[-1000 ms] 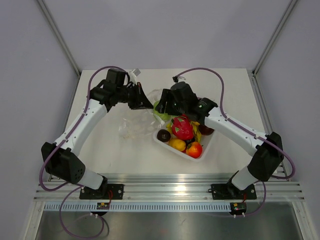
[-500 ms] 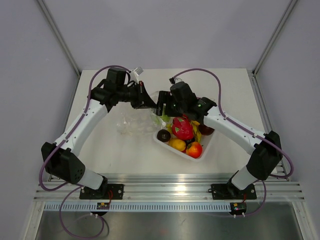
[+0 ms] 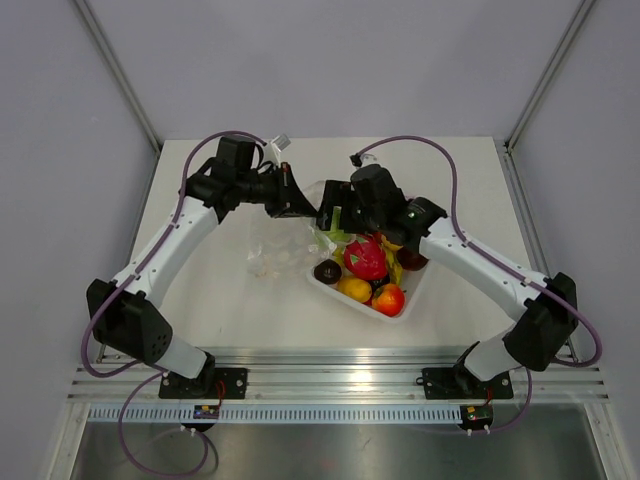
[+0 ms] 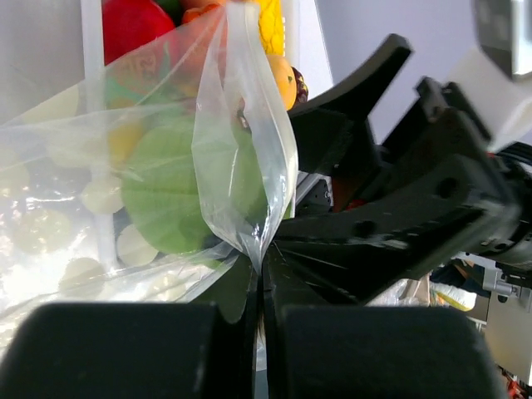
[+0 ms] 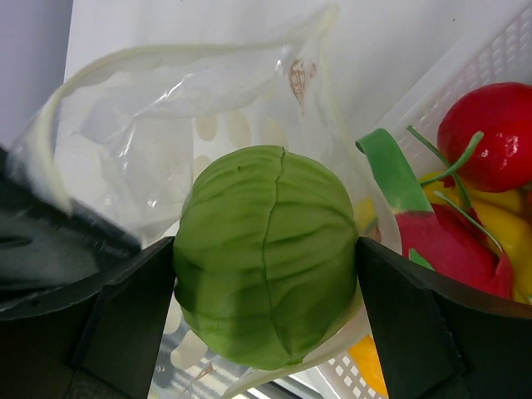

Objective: Place the food in the zip-top bag and seal the zipper
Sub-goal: Place the fake vegetable in the zipper food storage bag.

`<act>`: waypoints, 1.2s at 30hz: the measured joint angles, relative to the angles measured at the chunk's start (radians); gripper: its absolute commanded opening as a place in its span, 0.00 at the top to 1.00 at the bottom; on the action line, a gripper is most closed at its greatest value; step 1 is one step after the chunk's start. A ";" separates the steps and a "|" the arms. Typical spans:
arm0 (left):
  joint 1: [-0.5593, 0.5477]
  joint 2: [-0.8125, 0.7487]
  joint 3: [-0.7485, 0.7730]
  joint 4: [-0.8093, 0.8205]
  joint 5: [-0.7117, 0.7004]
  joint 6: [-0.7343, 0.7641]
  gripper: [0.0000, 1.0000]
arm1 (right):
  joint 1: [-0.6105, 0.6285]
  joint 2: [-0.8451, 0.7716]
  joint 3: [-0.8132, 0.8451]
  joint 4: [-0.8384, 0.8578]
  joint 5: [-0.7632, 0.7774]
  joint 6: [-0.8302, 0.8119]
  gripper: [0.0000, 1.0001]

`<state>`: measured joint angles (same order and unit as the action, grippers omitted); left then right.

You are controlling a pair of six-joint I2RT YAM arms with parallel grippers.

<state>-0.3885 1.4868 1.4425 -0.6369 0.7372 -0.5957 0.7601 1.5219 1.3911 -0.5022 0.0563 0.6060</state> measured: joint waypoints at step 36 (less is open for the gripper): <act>-0.003 0.035 -0.030 0.095 0.037 -0.009 1.00 | -0.192 -0.221 -0.191 0.029 -0.014 0.119 0.19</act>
<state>-0.3920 1.5215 1.4128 -0.5423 0.7746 -0.6048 0.5678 1.3010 1.1999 -0.4736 0.0422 0.7250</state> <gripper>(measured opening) 0.005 0.800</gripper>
